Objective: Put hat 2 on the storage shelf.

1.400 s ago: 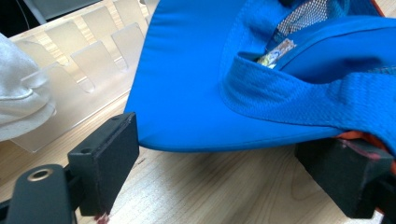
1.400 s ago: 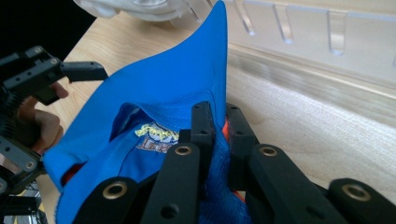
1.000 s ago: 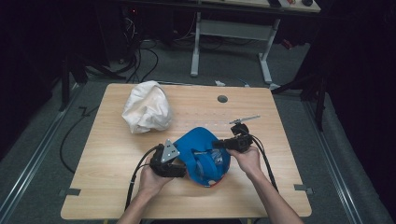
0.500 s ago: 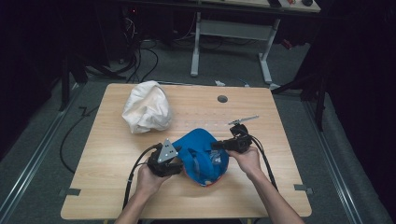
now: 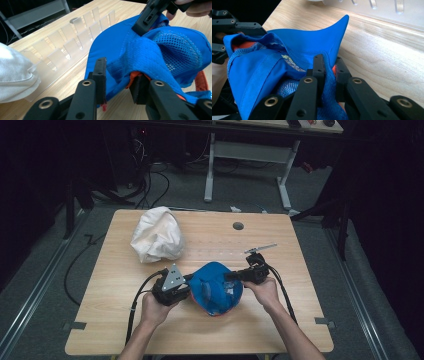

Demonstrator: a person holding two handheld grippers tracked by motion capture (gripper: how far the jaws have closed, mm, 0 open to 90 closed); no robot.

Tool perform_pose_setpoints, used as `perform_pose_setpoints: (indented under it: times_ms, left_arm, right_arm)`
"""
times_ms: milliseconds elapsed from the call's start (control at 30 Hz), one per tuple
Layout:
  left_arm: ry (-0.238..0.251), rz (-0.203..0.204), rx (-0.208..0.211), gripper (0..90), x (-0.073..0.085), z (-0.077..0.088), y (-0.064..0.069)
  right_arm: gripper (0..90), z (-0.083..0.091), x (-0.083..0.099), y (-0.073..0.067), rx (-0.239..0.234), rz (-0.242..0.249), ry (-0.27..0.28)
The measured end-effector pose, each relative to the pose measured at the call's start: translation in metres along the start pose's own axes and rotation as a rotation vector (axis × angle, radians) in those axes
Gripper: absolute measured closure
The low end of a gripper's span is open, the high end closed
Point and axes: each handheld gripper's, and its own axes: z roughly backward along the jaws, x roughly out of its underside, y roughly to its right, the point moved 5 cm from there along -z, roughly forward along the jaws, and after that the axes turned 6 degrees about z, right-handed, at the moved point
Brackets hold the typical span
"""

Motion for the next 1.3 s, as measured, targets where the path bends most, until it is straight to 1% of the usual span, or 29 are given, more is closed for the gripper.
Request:
perform_pose_setpoints:
  times_ms: [167,233,300,367,433,467,533,600,667,700,767,833,900,933,1000,1100,1200,1233,1300]
  left_arm:
    - [-0.008,-0.008,0.014,72.2,-0.001,0.001,0.000]
    - [-0.004,-0.013,0.029,73.6,-0.002,0.001,0.001]
    - [-0.003,-0.016,0.040,75.8,-0.003,0.002,0.002]
    - [0.001,-0.018,0.057,76.9,-0.004,0.002,0.003]
    - [0.003,-0.013,0.087,78.5,-0.006,0.003,0.004]
    - [0.006,-0.015,0.095,79.7,-0.007,0.003,0.004]
    - [0.008,-0.021,0.129,81.6,-0.010,0.004,0.007]
    - [0.015,-0.030,0.163,83.7,-0.014,0.004,0.012]
    - [0.016,-0.036,0.195,85.0,-0.017,0.003,0.016]
    - [0.018,-0.039,0.200,85.4,-0.018,0.002,0.018]
    - [0.012,-0.045,0.210,85.7,-0.018,0.001,0.020]
    - [0.007,-0.045,0.210,85.8,-0.018,0.002,0.019]
    - [0.000,-0.047,0.196,86.1,-0.017,0.003,0.018]
    - [-0.002,-0.046,0.192,86.1,-0.017,0.005,0.016]
    - [0.006,-0.034,0.185,86.1,-0.018,0.008,0.013]
    - [0.024,-0.006,0.173,86.1,-0.019,0.013,0.008]
    - [0.039,0.025,0.169,86.0,-0.020,0.015,0.003]
    - [0.040,0.036,0.171,86.0,-0.020,0.015,0.002]
    - [0.033,0.049,0.160,86.1,-0.020,0.014,0.001]
  right_arm:
    - [82.2,-0.002,0.000,0.002,-0.013,-0.008,-0.009]
    - [82.0,-0.002,0.000,0.002,-0.017,-0.024,-0.007]
    - [81.7,-0.002,0.000,0.003,-0.020,-0.028,-0.005]
    - [81.5,-0.002,-0.001,0.004,-0.025,-0.033,0.002]
    - [80.9,-0.002,-0.002,0.005,-0.029,-0.038,0.006]
    - [80.3,-0.002,-0.002,0.006,-0.032,-0.042,0.012]
    - [78.8,-0.001,-0.003,0.007,-0.035,-0.051,0.021]
    - [75.5,0.001,-0.004,0.010,-0.033,-0.069,0.036]
    - [69.1,0.002,-0.006,0.011,-0.029,-0.077,0.050]
    - [66.0,0.002,-0.006,0.012,-0.030,-0.083,0.057]
    - [60.4,0.003,-0.007,0.014,-0.017,-0.094,0.070]
    - [54.0,0.004,-0.007,0.017,-0.009,-0.110,0.087]
    - [48.3,0.007,-0.009,0.019,-0.004,-0.132,0.114]
    - [46.0,0.010,-0.009,0.021,0.001,-0.143,0.132]
    - [44.1,0.016,-0.012,0.023,0.021,-0.149,0.174]
    - [42.6,0.025,-0.013,0.025,0.061,-0.136,0.219]
    - [42.1,0.031,-0.012,0.026,0.102,-0.119,0.240]
    - [42.1,0.033,-0.012,0.026,0.111,-0.110,0.244]
    - [42.0,0.034,-0.011,0.024,0.107,-0.090,0.246]
